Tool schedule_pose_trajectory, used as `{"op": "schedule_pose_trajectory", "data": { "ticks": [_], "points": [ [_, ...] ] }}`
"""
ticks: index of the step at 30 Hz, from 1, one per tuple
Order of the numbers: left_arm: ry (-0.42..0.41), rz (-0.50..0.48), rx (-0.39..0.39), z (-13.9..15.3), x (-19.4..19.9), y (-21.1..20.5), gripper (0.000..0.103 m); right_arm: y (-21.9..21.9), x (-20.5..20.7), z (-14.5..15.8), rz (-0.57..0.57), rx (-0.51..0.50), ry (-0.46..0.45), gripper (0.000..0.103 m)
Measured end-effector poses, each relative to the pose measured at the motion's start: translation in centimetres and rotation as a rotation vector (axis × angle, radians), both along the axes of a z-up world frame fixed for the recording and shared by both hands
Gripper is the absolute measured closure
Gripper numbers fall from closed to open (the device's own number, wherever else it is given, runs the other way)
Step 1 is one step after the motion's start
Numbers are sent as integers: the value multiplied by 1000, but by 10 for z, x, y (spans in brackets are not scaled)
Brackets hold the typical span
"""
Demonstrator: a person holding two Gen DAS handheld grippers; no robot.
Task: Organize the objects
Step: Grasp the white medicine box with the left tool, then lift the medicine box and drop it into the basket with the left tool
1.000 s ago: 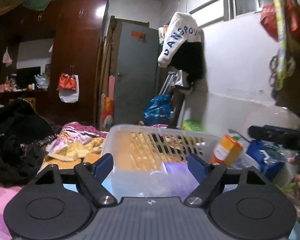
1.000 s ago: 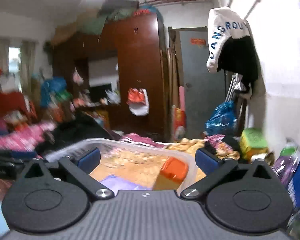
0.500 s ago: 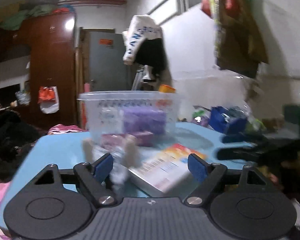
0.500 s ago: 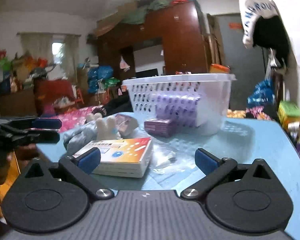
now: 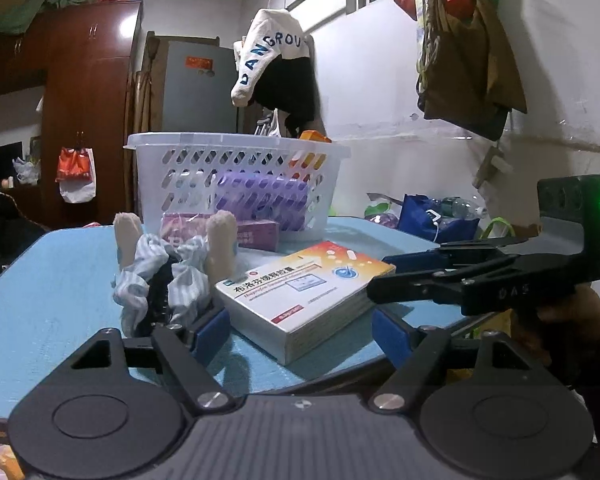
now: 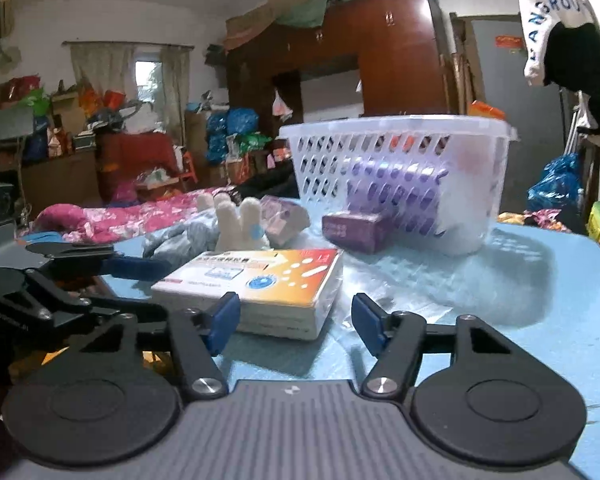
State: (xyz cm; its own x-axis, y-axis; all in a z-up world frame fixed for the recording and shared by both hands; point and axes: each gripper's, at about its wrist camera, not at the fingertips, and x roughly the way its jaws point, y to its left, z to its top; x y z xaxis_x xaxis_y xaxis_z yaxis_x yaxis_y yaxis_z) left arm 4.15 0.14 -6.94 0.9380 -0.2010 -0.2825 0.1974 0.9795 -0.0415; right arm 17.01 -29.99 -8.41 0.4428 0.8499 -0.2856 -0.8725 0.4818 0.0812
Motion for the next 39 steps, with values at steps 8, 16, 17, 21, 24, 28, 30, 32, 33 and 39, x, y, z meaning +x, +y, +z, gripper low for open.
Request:
{"op": "schedule_pose_trajectory", "data": {
  "ticks": [8,16,17,21,24,28,30,32,33,39],
  "points": [
    [-3,-11,-31,-6,11,9,33,3,-2,-3,34,0,-26,40],
    [-33,11,18,-5,7,2,48,-3,-7,-2,7,-22,-45,57],
    [-37,9,21,-5,6,2,49,-3,-8,-2,6,-23,-47,59],
    [-58,8,31,-2,2,0,50,-5,-13,-1,-3,-28,-62,61],
    [-79,6,48,1,-2,-4,51,-7,-20,1,-19,-37,-79,62],
    [-104,-5,59,6,-7,-8,52,-9,-26,7,-36,-39,-113,62],
    [-114,-8,60,8,-8,-9,52,-10,-26,9,-36,-32,-116,62],
    [-120,-10,59,10,-9,-9,52,-9,-24,10,-37,-27,-117,62],
    [-123,-10,60,10,-10,-9,52,-9,-25,11,-38,-25,-119,62],
    [-162,-16,88,23,-13,-8,52,-7,-24,27,-40,1,-141,62]
  ]
}}
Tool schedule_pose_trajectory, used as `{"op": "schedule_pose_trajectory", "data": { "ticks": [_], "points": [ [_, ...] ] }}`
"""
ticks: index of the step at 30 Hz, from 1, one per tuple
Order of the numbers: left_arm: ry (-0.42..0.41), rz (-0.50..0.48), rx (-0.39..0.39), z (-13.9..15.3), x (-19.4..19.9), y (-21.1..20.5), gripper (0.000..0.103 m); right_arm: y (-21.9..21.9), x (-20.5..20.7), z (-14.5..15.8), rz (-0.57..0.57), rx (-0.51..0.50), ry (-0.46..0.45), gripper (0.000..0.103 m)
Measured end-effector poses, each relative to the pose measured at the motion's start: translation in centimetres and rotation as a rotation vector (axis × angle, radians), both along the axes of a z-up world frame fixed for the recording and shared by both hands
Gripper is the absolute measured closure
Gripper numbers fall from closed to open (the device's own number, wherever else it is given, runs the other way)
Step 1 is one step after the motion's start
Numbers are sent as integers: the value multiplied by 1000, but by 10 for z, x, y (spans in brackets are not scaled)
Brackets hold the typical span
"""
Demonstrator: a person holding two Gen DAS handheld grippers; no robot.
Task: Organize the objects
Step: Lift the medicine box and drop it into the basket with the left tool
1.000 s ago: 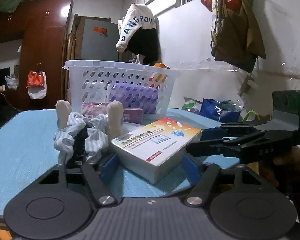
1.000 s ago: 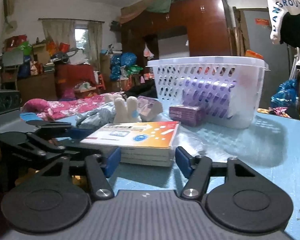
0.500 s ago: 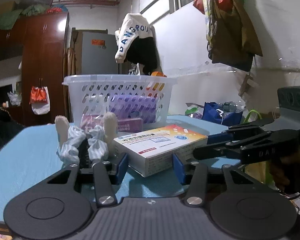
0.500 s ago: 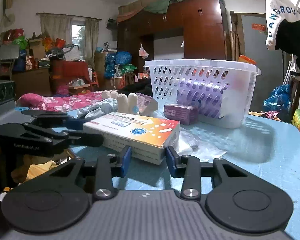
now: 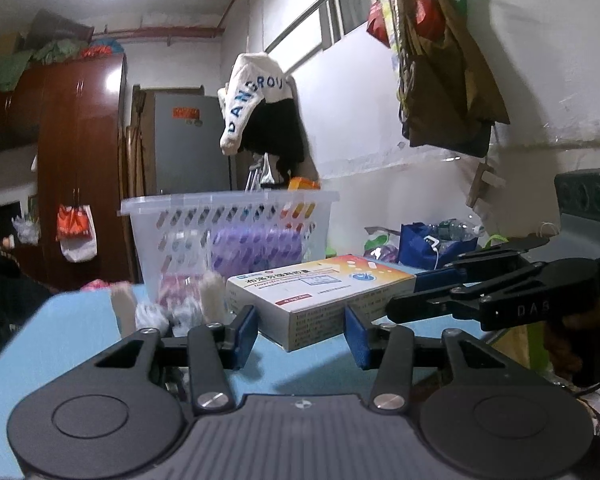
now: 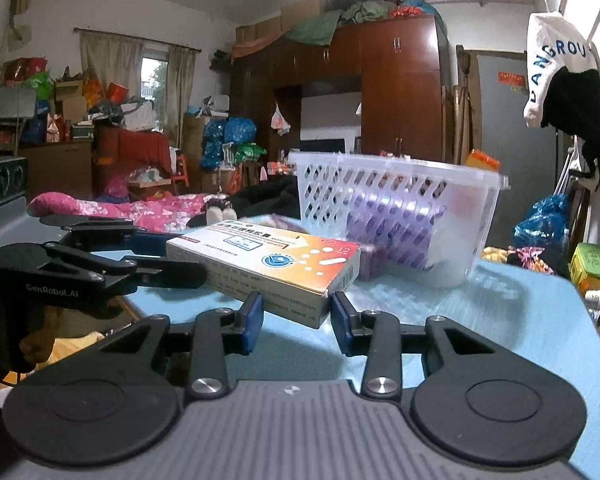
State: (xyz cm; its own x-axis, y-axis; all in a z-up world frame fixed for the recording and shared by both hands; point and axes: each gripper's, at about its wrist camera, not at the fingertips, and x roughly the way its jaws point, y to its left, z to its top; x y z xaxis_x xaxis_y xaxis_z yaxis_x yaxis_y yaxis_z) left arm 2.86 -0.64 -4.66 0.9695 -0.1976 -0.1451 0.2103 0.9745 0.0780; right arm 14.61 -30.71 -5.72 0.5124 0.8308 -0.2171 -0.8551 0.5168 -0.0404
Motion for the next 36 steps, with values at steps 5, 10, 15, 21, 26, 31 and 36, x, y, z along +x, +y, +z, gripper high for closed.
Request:
{"op": "schedule_pose_trajectory", "data": {
  "ticks": [5,10,15,21,26,31,36],
  "points": [
    [-65,-10,10,27,3,3,52,3,4,33,-8,25,-62,62],
    [-117,-13,16,69,24,11,52,18,31,81,-15,44,-95,62],
    [-123,-14,14,115,67,22,53,40,67,119,-52,50,-105,63],
    [-54,9,29,143,133,36,53,71,125,136,-85,29,-40,63],
    [31,33,19,139,189,55,52,96,161,125,-135,-33,5,62],
    [156,64,16,127,239,66,52,120,190,106,-181,-104,93,62],
    [230,97,19,118,265,72,52,132,197,99,-221,-152,122,62]
  ]
}}
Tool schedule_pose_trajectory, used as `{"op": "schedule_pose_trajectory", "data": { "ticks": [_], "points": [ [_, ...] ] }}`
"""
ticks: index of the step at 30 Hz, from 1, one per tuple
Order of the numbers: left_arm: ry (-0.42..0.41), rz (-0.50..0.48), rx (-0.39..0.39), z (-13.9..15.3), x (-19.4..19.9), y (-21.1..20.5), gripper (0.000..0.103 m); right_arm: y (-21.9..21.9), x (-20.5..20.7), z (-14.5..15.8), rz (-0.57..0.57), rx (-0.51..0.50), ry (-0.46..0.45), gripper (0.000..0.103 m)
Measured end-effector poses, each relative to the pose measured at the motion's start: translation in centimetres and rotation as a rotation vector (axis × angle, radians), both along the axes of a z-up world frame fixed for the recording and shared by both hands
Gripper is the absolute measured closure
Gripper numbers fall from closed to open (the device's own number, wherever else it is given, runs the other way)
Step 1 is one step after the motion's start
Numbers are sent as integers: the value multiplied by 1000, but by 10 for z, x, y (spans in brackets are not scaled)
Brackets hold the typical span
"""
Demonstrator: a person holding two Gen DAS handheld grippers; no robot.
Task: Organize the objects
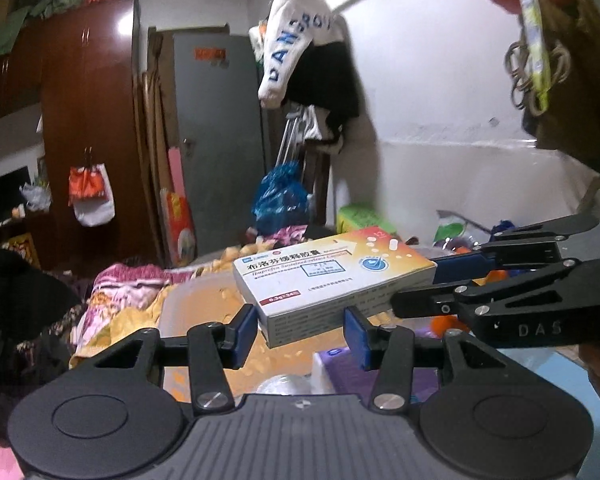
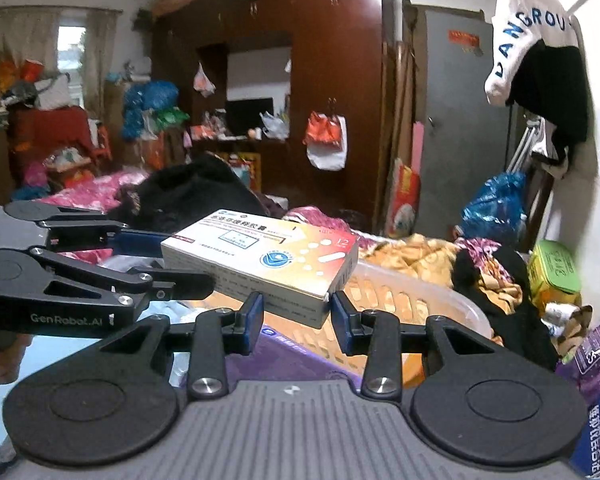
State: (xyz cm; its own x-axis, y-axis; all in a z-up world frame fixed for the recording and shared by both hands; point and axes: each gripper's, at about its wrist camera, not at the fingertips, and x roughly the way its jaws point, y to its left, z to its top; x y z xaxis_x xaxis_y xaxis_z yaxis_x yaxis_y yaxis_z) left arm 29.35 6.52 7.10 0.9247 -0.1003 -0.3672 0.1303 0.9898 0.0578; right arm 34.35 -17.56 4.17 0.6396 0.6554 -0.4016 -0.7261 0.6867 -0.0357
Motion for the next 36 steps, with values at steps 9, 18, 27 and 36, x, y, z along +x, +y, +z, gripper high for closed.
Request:
{"op": "schedule_pose_trajectory", "data": {
  "ticks": [9,18,27,36],
  "points": [
    [76,11,-2,-3,17,6,48,-1,-2,1,-14,-48,6,54],
    [5,13,-116,2,-73,31,20,-86,-72,9,-43,138,-55,0],
    [123,12,-109,-44,-129,18,18,-89,-97,-48,-113,145,159,0],
    [221,1,-61,-72,-110,-6,18,-52,-75,-63,-139,105,258,0]
  ]
}}
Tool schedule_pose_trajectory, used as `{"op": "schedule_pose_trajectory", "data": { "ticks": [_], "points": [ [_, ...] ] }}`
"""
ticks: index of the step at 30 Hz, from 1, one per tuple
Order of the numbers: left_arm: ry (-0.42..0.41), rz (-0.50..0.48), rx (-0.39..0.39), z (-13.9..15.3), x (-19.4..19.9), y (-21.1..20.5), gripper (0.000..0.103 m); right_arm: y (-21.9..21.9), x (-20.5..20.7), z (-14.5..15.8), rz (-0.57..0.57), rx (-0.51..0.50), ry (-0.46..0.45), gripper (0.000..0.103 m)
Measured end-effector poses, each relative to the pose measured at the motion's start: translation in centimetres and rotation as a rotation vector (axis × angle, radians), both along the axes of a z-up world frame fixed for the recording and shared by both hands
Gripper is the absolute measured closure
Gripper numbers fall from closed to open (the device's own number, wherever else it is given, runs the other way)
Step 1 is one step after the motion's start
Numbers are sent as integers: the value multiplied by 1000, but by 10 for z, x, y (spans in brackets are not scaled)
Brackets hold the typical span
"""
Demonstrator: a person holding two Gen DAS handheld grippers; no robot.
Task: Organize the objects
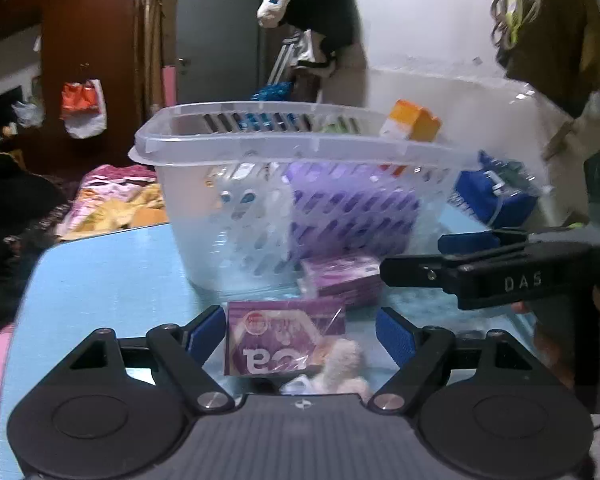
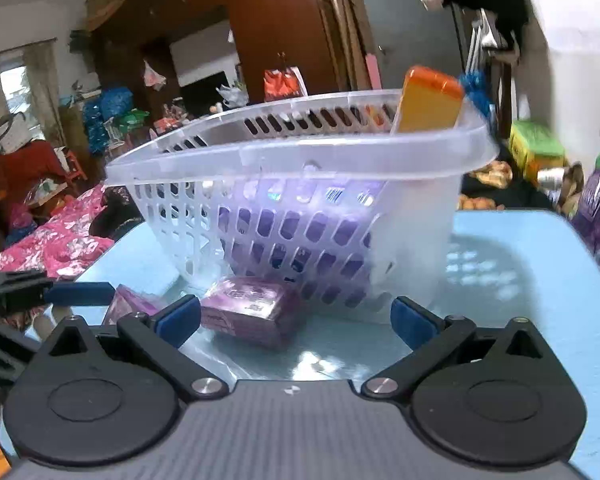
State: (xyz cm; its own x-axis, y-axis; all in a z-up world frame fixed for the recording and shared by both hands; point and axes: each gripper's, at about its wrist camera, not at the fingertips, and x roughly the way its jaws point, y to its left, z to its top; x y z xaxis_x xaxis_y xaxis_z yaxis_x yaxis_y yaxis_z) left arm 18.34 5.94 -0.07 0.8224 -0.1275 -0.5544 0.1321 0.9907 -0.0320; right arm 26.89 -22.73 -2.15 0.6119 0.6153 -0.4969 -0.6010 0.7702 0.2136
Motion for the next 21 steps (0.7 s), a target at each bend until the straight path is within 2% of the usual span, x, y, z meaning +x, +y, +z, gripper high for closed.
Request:
{"op": "schedule_pose_trajectory", "data": {
  "ticks": [4,7,9,14,16,17,21],
  "points": [
    [3,10,-1,-1,-5,3,18,16,2,-8,-8,-6,41,0],
    [1,13,29,-4,-5,1,18,29,1,-10,-5,-38,50,0],
    [-4,11,34,-5,-5,1,18,35,1,-11,-10,-59,59,5],
    [-1,5,30,-10,-2,1,17,38,-3,-12,-23,-82,55,10],
    [8,-2,34,-13,0,-1,17,35,-5,-12,-17,-86,56,17],
    [14,-8,37,-16,1,-3,17,34,-4,-12,3,-79,67,27],
    [8,-13,64,-17,0,-11,17,25,-5,-11,3,-60,70,27]
  ]
}}
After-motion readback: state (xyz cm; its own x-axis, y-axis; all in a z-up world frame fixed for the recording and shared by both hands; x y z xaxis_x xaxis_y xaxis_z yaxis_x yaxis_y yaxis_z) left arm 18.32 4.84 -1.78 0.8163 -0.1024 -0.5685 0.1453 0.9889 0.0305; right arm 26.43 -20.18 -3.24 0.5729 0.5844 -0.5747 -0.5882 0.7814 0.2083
